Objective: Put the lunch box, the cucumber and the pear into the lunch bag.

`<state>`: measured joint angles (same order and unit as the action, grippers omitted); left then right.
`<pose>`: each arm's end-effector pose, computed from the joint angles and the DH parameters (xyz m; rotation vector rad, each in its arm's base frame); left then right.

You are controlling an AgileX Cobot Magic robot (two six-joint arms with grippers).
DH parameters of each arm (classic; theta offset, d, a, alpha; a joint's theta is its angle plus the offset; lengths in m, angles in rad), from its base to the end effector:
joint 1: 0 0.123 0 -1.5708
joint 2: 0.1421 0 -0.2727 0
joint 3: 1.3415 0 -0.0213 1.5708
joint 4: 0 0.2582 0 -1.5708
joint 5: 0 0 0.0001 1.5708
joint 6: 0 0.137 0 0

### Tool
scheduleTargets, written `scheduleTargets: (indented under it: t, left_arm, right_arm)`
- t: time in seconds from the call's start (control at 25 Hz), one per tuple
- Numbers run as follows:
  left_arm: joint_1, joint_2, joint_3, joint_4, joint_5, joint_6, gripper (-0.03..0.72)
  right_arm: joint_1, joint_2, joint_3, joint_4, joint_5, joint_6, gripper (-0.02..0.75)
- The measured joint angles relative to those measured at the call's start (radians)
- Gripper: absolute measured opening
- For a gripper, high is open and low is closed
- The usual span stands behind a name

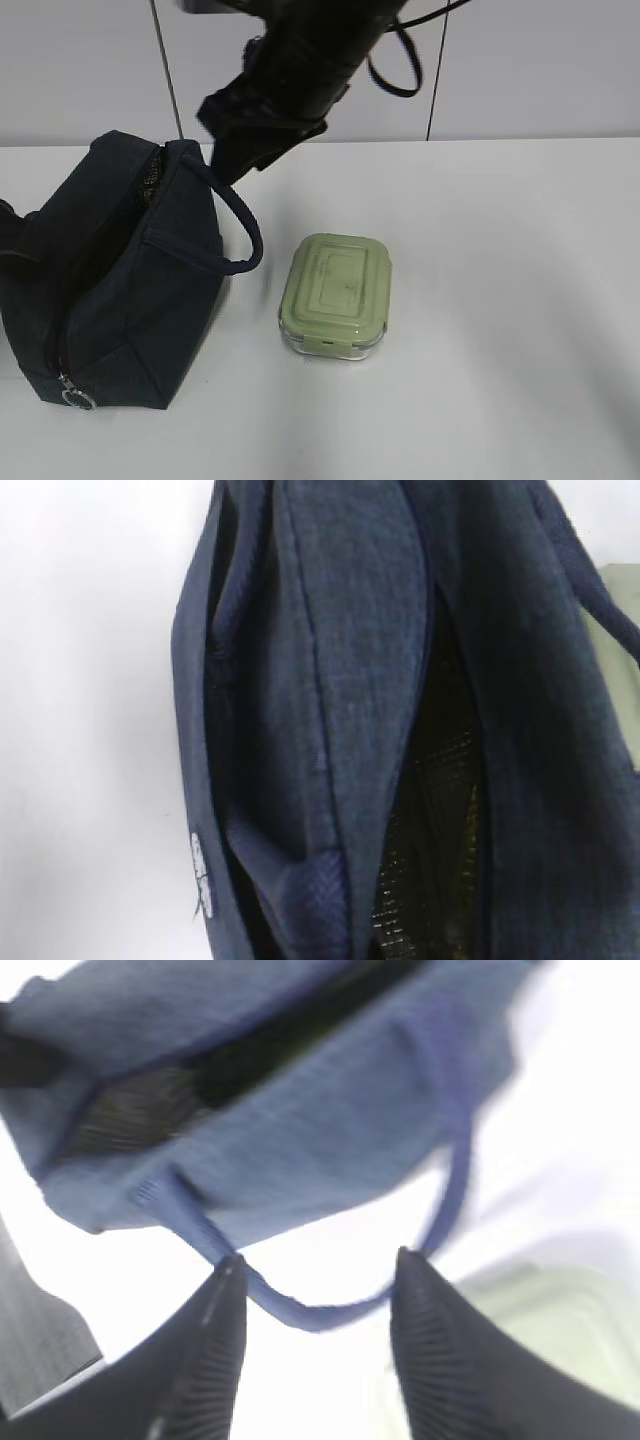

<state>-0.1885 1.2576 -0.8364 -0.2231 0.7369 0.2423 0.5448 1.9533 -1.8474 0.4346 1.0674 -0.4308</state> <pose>0.2622 -0.0708 0.2091 0.3975 2.5992 -0.2350 0.3664 0.2812 0.2654 -1.0916 2.3855 0.6114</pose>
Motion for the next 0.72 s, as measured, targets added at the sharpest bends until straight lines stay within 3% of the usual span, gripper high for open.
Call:
scheduleTargets:
  t: [0.08, 0.16, 0.28, 0.36, 0.44, 0.56, 0.72]
  left_arm:
    - [0.0, 0.0, 0.0, 0.0, 0.001, 0.0, -0.015]
    - [0.0, 0.0, 0.0, 0.0, 0.001, 0.0, -0.015]
    - [0.0, 0.0, 0.0, 0.0, 0.001, 0.0, -0.015]
    - [0.0, 0.0, 0.0, 0.0, 0.001, 0.0, -0.015]
    - [0.0, 0.0, 0.0, 0.001, 0.001, 0.0, -0.015]
    - [0.0, 0.0, 0.0, 0.001, 0.003, 0.0, -0.015]
    - [0.0, 0.0, 0.0, 0.001, 0.008, 0.0, -0.015]
  right_arm:
    - [-0.049, -0.093, 0.172, 0.009, -0.114, -0.009, 0.298]
    - [-0.111, -0.204, 0.394, 0.097, -0.28, -0.038, 0.269]
    - [-0.256, -0.282, 0.73, 0.457, -0.417, -0.248, 0.261]
    - [-0.376, -0.259, 0.876, 0.774, -0.369, -0.466, 0.278]
    - [-0.455, -0.201, 0.928, 0.946, -0.303, -0.599, 0.334]
    - [-0.482, -0.135, 0.933, 1.012, -0.289, -0.657, 0.41]
    - [-0.482, -0.08, 0.933, 1.037, -0.265, -0.687, 0.453]
